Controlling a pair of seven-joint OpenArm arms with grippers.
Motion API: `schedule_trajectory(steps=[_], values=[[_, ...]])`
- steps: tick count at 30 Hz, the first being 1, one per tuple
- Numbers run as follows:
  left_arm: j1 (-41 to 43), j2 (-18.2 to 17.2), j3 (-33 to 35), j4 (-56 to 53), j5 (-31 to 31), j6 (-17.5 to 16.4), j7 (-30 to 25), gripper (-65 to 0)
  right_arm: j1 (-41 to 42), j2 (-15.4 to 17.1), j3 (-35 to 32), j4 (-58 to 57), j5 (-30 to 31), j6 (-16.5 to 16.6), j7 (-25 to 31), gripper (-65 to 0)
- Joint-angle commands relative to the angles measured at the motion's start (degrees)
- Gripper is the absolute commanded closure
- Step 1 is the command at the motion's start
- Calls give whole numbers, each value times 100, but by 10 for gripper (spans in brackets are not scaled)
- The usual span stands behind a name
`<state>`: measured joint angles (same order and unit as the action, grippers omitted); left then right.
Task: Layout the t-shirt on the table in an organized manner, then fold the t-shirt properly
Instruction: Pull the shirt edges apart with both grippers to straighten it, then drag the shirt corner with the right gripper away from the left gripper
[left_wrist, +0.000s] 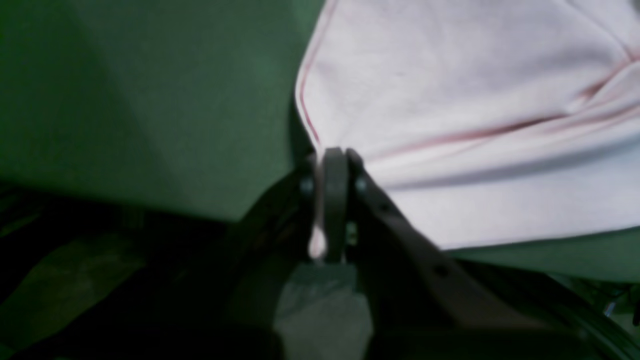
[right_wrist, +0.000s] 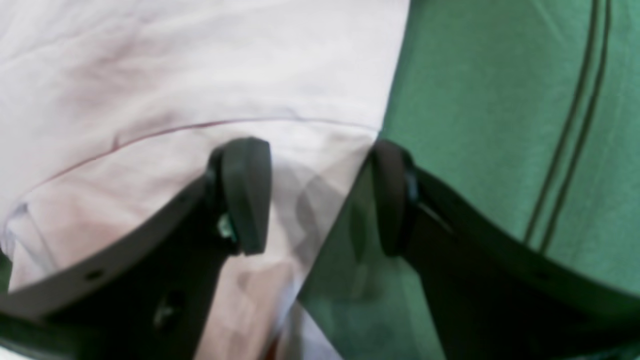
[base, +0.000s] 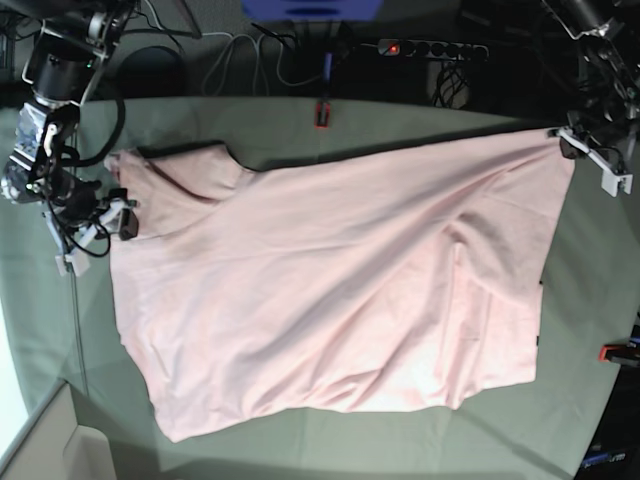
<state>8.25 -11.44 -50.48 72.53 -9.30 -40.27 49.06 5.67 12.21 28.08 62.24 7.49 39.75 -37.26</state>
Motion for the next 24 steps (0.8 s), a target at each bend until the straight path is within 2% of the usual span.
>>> schedule_trajectory(steps=[1, 3, 5, 10, 15, 19, 22, 24], values=[[-21, -126, -29, 83, -41, 27, -66, -5, 35, -12, 1, 31, -23, 25, -59, -326], [-21, -135, -29, 92, -41, 27, -66, -5, -88, -73, 1, 66, -15, 25, -33, -293], [-21, -135, -29, 92, -41, 27, -66, -5, -123, -126, 1, 66, -15, 25, -24, -227], [-100, -144, -29, 92, -24, 27, -66, -5, -132, -232, 1, 66, -15, 25, -42, -10], [-100, -144, -29, 92, -41, 27, -66, -5, -185, -205, 54, 471, 3, 25, -59, 0], [-126, -144, -38, 127, -50, 27, -66, -4, -598, -258, 370, 1561, 12, 25, -59, 0], [-153, -144, -38, 373, -50, 27, -66, -4, -932, -469, 731, 2414, 12, 25, -68, 0], [-144, -109, -38, 558, -50, 27, -66, -4, -1152, -495, 836, 2853, 12, 25, -68, 0]])
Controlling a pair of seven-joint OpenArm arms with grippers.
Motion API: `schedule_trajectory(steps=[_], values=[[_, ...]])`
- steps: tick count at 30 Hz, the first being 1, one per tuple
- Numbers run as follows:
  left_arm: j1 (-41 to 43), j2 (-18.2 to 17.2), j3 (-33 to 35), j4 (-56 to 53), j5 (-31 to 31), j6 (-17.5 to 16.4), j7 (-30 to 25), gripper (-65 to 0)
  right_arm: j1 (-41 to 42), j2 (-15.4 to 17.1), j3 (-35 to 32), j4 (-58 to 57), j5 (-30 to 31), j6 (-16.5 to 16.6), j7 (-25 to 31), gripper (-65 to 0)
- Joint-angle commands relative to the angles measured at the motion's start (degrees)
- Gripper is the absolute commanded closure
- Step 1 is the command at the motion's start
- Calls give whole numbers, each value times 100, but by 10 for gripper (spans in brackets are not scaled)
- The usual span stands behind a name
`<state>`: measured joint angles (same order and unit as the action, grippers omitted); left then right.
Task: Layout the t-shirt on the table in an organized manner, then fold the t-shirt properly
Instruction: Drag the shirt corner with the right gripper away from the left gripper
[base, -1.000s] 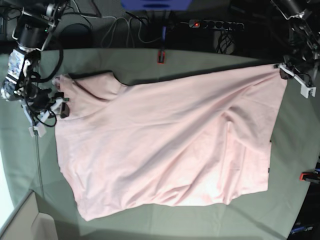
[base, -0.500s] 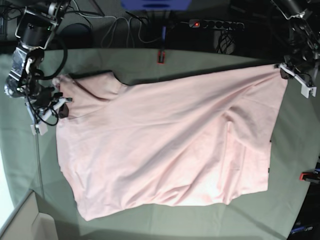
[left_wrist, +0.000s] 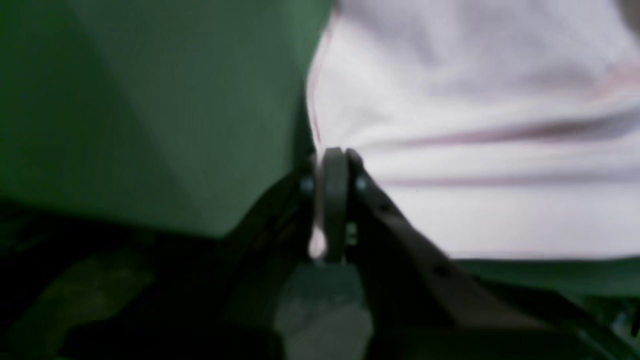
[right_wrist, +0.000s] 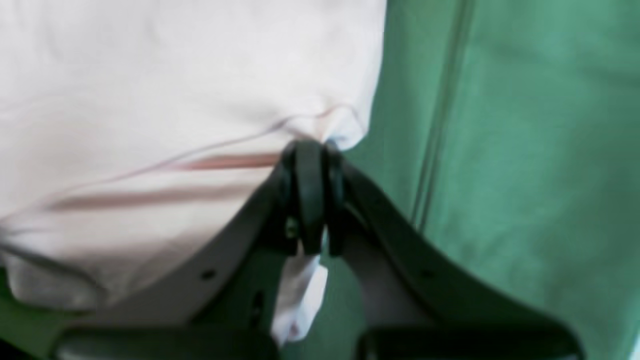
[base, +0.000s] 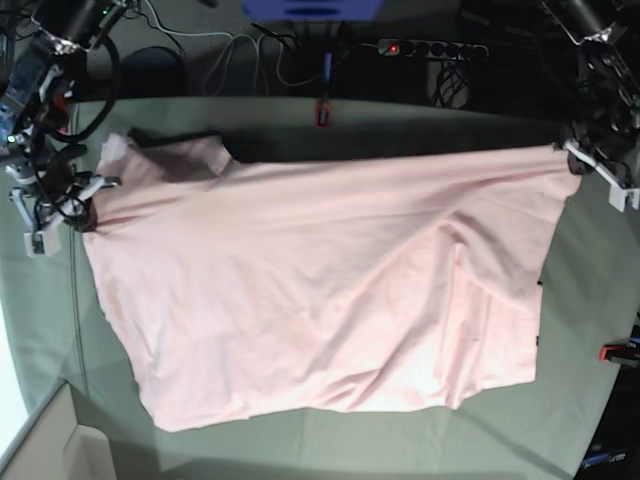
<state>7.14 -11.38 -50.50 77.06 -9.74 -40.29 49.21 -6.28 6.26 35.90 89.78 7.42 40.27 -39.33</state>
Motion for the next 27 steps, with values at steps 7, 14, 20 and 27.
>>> schedule_trajectory(steps=[7, 14, 20, 27], values=[[20, -106, -44, 589, 2, 29, -38, -4, -835, -50, 441, 864, 18, -27, 166, 0], [47, -98, -669, 993, -6, 29, 534, -4, -1301, -191, 1250, 1198, 18, -27, 192, 0], [-147, -98, -642, 1195, -6, 29, 569, -4, -1257, -217, 1390, 1541, 1, -27, 149, 0], [-182, -1, -642, 1125, 20, 29, 560, -4, -1055, -270, 564, 1304, -17, -27, 8, -72]])
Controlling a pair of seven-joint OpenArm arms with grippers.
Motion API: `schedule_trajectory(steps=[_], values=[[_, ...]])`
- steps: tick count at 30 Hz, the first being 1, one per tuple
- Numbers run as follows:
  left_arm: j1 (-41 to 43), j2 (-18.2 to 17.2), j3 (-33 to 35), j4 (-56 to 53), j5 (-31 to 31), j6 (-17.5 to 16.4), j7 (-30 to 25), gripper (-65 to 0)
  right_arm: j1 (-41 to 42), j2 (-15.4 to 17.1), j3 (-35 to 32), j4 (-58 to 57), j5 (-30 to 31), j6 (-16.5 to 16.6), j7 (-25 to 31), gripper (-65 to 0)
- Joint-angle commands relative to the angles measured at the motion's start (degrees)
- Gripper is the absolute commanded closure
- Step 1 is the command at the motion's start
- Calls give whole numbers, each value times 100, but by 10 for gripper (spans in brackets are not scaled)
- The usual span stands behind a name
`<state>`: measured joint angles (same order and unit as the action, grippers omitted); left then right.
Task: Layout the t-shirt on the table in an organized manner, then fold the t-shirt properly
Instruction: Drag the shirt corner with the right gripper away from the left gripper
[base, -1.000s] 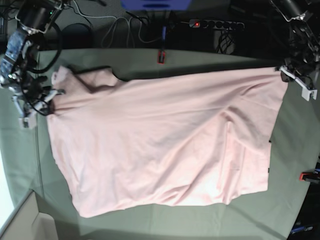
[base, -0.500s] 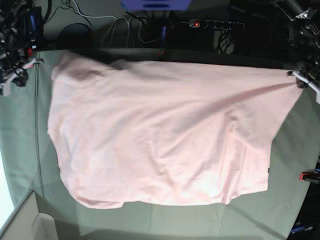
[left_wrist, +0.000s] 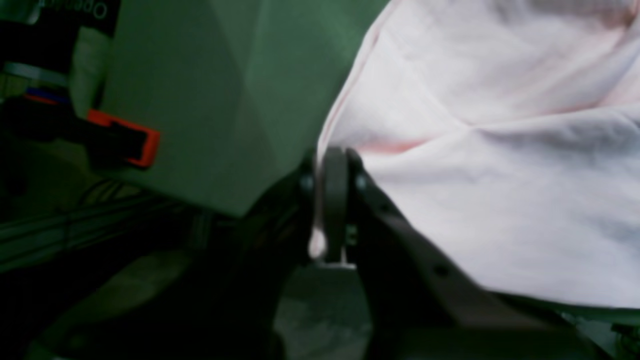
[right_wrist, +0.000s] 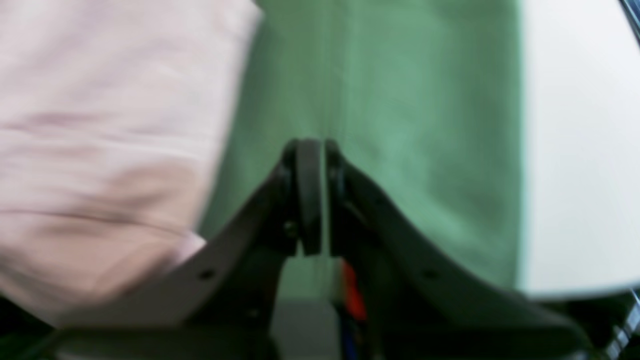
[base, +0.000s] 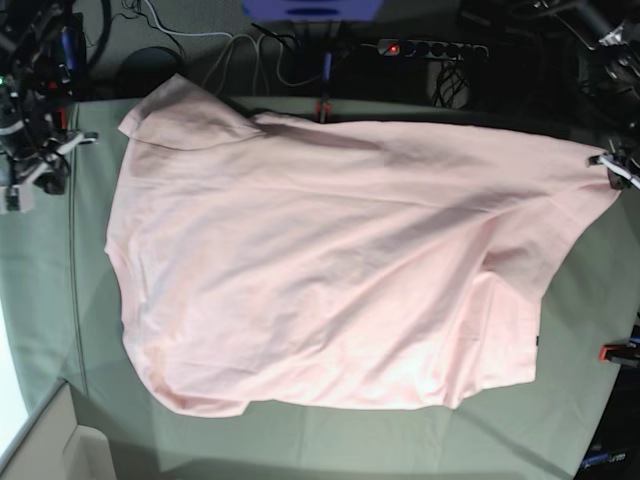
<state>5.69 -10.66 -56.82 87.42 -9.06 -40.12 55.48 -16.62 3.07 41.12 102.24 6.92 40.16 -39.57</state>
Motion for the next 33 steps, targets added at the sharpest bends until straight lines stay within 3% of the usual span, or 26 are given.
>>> schedule_trajectory(steps=[1, 4, 7, 15, 33], values=[[-29, -55, -11, 89, -39, 12, -85, -4, 5, 14, -20, -13, 34, -16, -74, -110], [-2, -47, -11, 89, -57, 12, -85, -4, 198, -74, -99, -153, 34, -16, -460, -222], [-2, -47, -11, 89, -65, 12, -76, -4, 234, -197, -117, -215, 34, -16, -847, -280], [-38, -47, -11, 89, -48, 12, -93, -4, 181, -690, -134, -399, 42, -16, -1172, -288], [-46, -47, -2, 80, -30, 12, -120, -4, 216, -707, -846, -927, 60, -16, -1181, -274]])
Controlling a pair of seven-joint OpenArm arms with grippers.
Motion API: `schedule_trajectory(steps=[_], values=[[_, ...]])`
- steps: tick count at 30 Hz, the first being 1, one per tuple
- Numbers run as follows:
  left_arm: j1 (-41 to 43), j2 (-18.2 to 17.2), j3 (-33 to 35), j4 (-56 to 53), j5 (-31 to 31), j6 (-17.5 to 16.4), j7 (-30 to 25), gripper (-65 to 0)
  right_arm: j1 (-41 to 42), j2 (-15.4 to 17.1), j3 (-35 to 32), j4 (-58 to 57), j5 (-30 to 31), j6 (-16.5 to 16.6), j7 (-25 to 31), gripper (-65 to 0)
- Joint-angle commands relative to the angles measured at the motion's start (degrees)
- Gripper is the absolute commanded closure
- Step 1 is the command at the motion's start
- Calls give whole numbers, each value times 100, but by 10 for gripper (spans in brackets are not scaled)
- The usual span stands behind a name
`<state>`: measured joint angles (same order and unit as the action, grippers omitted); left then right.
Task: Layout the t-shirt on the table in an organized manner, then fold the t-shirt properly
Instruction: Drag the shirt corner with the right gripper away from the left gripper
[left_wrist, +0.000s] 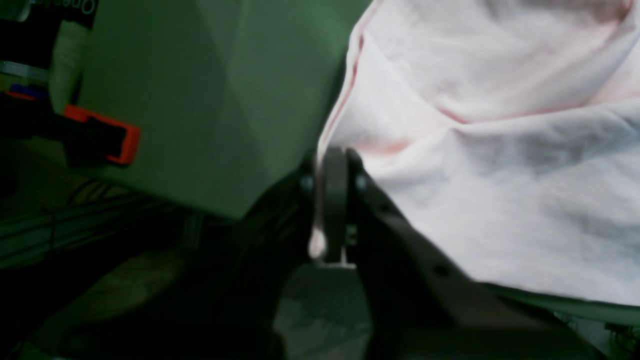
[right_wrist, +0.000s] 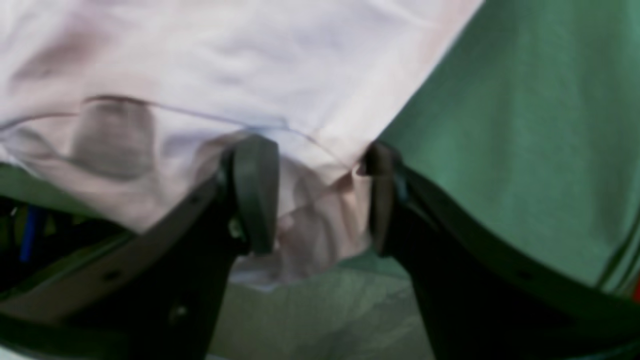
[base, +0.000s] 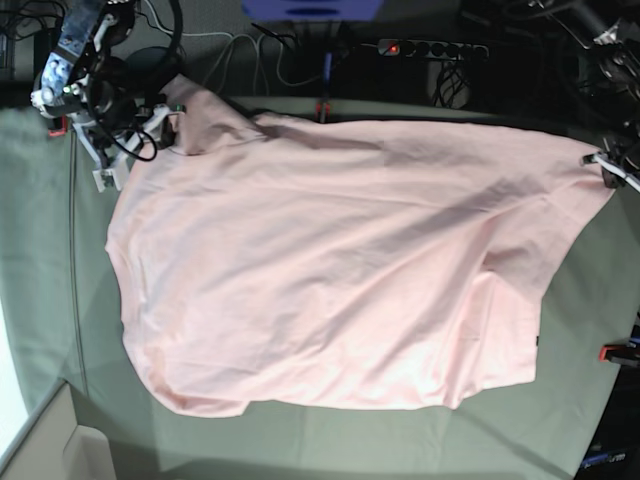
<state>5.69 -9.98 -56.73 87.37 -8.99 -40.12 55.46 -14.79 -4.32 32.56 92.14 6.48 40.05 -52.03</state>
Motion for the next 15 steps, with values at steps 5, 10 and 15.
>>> schedule_trajectory(steps=[5, 10, 15], values=[[-38, -114, -19, 85, -37, 12, -118, -4, 32, 32, 10, 92, 112, -5, 65, -28], [-38, -132, -28, 93, -63, 12, -91, -4, 32, 58, 186, 268, 121, -5, 117, 0], [-55, -132, -28, 146, -72, 12, -82, -4, 112, 40, 678, 1032, 121, -5, 73, 0]])
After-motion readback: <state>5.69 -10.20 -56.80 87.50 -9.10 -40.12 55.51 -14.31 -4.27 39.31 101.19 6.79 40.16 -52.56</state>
